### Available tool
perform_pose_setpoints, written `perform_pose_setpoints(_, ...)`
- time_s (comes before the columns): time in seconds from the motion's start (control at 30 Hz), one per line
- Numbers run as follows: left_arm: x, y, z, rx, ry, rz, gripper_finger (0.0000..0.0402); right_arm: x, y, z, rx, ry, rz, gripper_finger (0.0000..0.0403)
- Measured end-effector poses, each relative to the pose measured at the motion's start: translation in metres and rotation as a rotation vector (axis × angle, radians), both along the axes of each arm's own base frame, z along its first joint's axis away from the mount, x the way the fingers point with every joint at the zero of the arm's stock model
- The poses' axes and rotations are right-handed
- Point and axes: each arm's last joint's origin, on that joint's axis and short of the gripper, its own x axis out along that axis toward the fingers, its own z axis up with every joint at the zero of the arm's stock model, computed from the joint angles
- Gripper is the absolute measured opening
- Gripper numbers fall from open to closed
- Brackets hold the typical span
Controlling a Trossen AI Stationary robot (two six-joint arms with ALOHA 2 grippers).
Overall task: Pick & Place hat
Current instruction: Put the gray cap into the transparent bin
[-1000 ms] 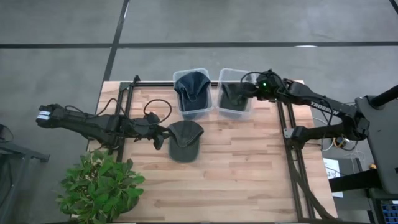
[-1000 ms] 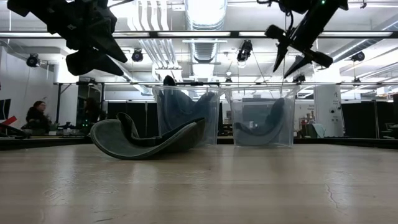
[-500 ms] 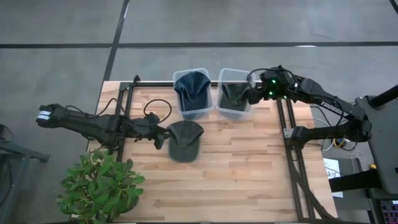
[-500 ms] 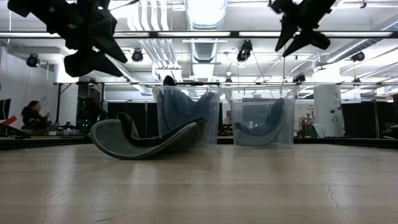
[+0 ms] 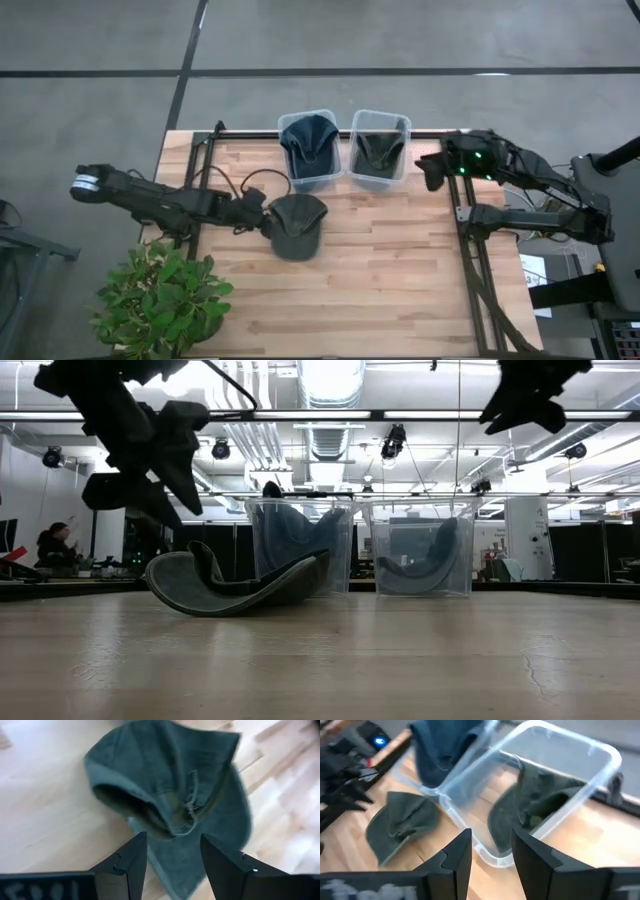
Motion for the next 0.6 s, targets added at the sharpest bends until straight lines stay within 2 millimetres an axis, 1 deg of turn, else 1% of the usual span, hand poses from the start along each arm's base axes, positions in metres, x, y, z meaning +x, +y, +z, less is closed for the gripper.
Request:
perform_pose_setpoints(0.07,0.002,0.000,0.002,-0.004,0.044,0.012,0.0176,-0.009,0.007,-0.003,-0.052,-0.037,0.044,0.0130)
perform_pose_setpoints(0.2,0.004,0.000,0.011,-0.004,0.117,0.026,0.0176,-0.023,0.018,-0.009,-0.144,-0.169,0.110,0.0130)
perform_pose_setpoints(0.37,0.017,-0.002,0.019,0.004,0.175,0.027,0.0176,-0.041,0.028,-0.022,-0.215,-0.327,0.147,0.0130)
perform_pose_setpoints(0.47,0.025,-0.003,0.019,0.006,0.254,0.041,0.0176,-0.049,0.031,-0.030,-0.234,-0.400,0.158,0.0130)
perform_pose_setpoints(0.6,0.028,-0.003,0.016,-0.028,0.391,0.126,0.0176,-0.058,0.034,-0.039,-0.237,-0.466,0.156,0.0130)
